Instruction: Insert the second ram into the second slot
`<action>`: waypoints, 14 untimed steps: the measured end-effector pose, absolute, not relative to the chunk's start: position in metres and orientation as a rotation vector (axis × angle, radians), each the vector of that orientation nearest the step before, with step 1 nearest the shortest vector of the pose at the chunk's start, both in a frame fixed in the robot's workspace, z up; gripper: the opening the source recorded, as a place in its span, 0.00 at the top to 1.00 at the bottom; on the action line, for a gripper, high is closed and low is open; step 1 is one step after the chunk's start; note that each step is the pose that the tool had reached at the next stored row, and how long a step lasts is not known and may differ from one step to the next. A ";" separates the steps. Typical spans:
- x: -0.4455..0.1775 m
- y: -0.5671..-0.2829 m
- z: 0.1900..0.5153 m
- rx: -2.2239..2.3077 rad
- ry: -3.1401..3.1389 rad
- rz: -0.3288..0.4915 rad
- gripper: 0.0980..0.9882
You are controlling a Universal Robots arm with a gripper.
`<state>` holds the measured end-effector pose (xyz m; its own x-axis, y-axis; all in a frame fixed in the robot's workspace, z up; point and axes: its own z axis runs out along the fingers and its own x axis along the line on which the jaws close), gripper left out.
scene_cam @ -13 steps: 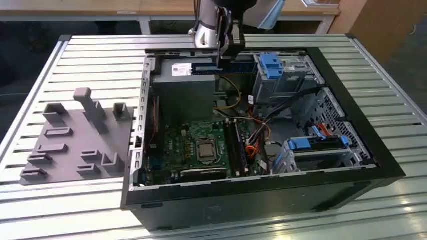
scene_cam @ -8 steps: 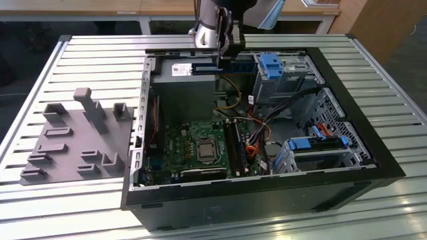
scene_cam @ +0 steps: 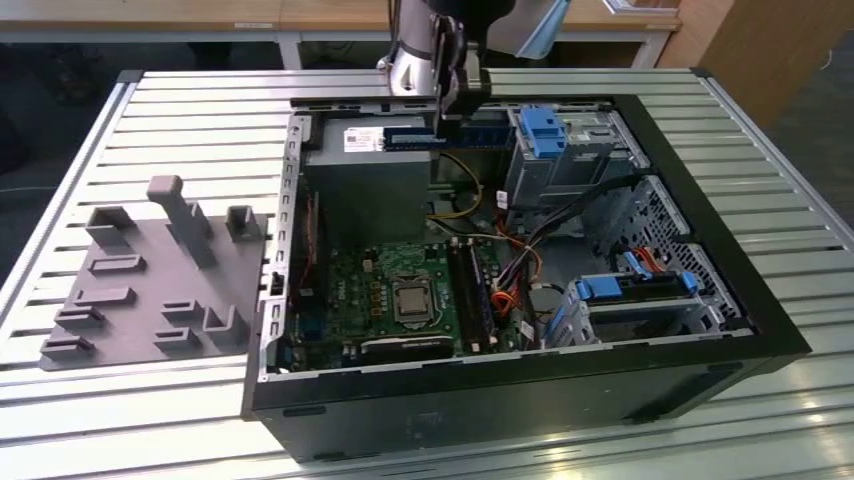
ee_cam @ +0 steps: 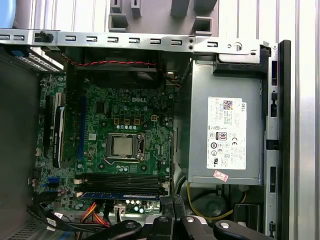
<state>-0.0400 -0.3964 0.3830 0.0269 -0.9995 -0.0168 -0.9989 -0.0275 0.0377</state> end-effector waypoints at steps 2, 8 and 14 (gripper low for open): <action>-0.040 -0.399 0.383 2.240 -2.180 -0.060 0.98; -0.040 -0.403 0.383 2.240 -2.180 -0.060 0.98; -0.040 -0.407 0.383 2.240 -2.180 -0.060 0.98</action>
<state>-0.0400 -0.4074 0.3829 0.0268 -0.9995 -0.0168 -0.9989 -0.0274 0.0377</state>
